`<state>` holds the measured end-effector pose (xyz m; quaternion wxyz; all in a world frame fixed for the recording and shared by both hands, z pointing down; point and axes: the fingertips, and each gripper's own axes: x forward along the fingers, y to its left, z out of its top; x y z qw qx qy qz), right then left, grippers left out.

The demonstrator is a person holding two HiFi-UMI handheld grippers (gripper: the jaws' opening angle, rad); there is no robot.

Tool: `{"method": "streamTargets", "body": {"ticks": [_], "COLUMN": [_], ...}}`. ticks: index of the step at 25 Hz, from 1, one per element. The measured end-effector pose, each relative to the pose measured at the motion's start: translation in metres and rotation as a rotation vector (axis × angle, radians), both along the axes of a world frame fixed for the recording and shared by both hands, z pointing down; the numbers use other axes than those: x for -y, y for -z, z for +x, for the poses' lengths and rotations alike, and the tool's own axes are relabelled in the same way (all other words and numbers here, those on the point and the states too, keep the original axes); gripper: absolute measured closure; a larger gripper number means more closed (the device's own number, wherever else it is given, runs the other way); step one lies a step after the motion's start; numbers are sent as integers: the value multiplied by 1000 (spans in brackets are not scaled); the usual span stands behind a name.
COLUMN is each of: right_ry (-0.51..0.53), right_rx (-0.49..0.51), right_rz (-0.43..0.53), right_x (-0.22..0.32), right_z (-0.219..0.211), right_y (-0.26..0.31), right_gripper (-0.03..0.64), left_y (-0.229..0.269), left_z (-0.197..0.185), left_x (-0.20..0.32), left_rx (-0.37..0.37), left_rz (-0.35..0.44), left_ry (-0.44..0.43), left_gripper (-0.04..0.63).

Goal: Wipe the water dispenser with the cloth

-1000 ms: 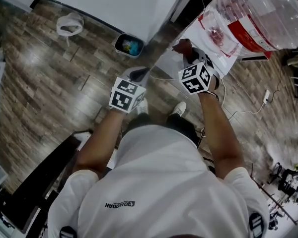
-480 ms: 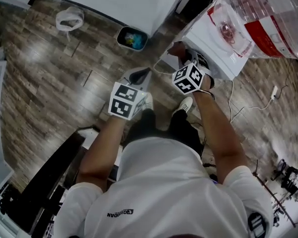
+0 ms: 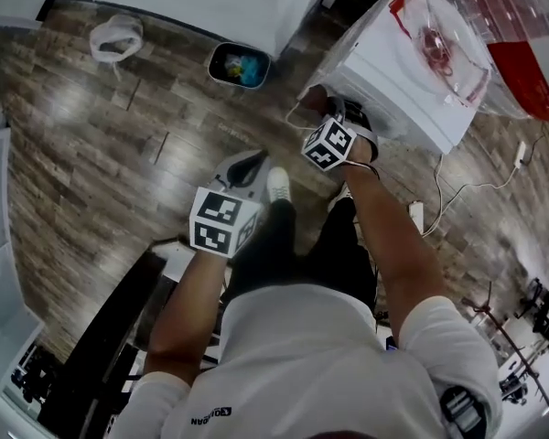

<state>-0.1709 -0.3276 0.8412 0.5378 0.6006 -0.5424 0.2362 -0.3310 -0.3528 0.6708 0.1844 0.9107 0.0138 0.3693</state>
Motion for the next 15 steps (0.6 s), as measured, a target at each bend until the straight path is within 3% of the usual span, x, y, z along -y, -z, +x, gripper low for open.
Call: {"method": "streamTargets", "body": {"ticks": [15], "right_ry": [-19], "right_rx": [63], "right_rz": [-123], "right_x": [7], "right_z": [2], "right_y": [-119], "right_gripper": [560], "left_y": [-35], "left_z": [-19], "left_x": [1], "left_rx": [58], "left_rz": [-26], "left_ry": [24], "left_gripper": [606]}}
